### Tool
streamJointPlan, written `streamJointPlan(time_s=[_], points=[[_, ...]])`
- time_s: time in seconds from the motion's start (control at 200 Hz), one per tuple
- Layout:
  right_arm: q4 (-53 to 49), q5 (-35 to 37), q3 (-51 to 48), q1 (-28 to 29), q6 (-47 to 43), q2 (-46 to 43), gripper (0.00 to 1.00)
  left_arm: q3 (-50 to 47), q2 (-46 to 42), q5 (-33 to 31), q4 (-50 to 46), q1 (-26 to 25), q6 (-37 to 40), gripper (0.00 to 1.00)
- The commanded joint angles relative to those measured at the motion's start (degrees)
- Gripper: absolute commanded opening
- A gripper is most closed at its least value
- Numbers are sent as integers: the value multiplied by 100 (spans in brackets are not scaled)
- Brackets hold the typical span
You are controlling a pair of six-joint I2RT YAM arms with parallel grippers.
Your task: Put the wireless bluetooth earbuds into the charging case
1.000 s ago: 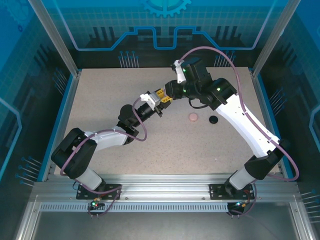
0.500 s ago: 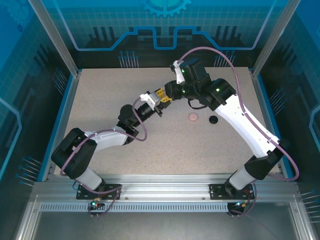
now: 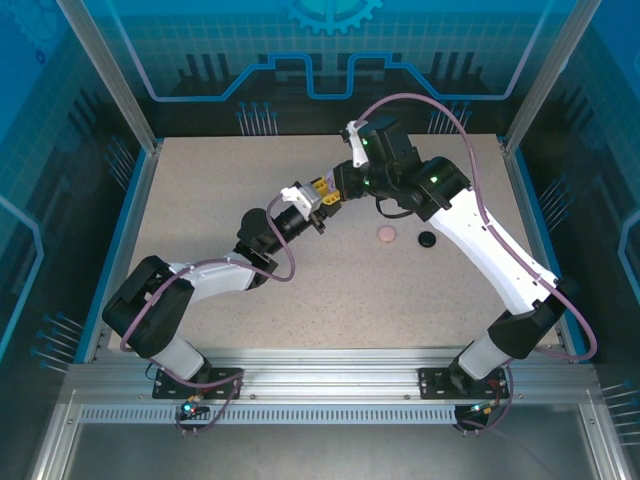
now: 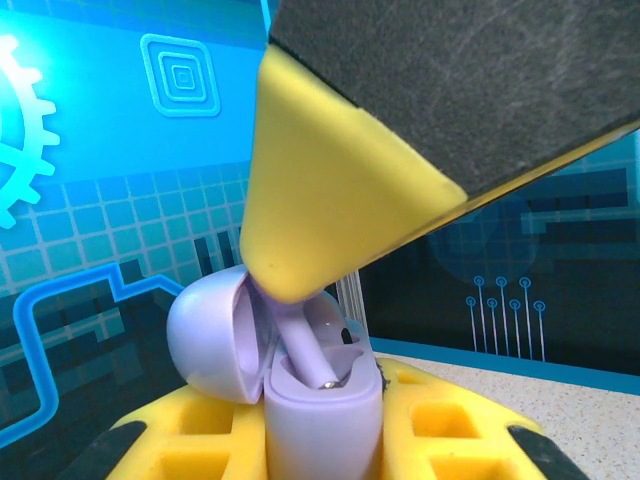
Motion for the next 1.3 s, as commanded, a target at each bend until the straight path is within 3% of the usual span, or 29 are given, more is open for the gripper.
streamJointPlan(time_s=[0.0, 0.27, 1.296], points=[[264, 120, -109, 66, -12, -240, 4, 46, -93, 24, 183, -45, 73, 0], [856, 321, -642, 79, -96, -708, 3, 63, -88, 23, 152, -52, 72, 0], [886, 241, -1082, 183, -191, -577, 0, 112, -119, -30, 42, -39, 52, 0]])
